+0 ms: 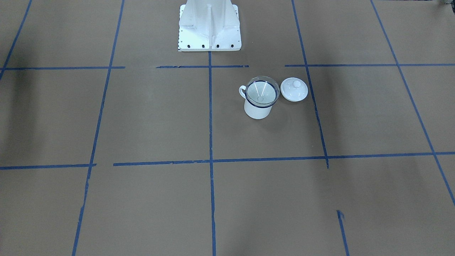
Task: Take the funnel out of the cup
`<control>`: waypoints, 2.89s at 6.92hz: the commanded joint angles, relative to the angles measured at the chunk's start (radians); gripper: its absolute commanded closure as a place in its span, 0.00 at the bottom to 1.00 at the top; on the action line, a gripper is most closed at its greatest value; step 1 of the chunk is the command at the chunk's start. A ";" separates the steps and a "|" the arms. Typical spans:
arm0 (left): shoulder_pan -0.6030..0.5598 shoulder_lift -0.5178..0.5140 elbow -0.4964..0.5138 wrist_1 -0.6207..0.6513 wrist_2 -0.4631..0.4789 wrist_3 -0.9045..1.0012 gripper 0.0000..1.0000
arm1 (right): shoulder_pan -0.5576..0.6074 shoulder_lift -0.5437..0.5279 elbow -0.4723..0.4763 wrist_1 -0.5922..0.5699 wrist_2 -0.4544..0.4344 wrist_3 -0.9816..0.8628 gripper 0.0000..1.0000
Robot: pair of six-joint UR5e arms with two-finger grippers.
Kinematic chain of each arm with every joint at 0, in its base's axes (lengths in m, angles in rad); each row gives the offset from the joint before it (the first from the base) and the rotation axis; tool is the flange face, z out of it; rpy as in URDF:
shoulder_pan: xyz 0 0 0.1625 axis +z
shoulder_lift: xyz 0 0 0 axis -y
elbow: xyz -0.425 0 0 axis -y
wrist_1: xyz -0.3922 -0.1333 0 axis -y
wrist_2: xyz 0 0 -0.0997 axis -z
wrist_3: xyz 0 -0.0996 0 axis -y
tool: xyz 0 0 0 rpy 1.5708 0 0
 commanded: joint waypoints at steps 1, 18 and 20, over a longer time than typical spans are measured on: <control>0.001 0.008 -0.028 -0.006 -0.008 -0.008 0.00 | 0.000 0.000 0.000 0.000 0.000 0.000 0.00; 0.904 -0.546 -0.287 0.001 0.335 -1.879 0.00 | 0.000 0.000 0.000 0.000 0.000 0.000 0.00; 1.004 -0.552 -0.276 0.008 0.433 -1.938 0.00 | 0.000 0.000 0.000 0.000 0.000 0.000 0.00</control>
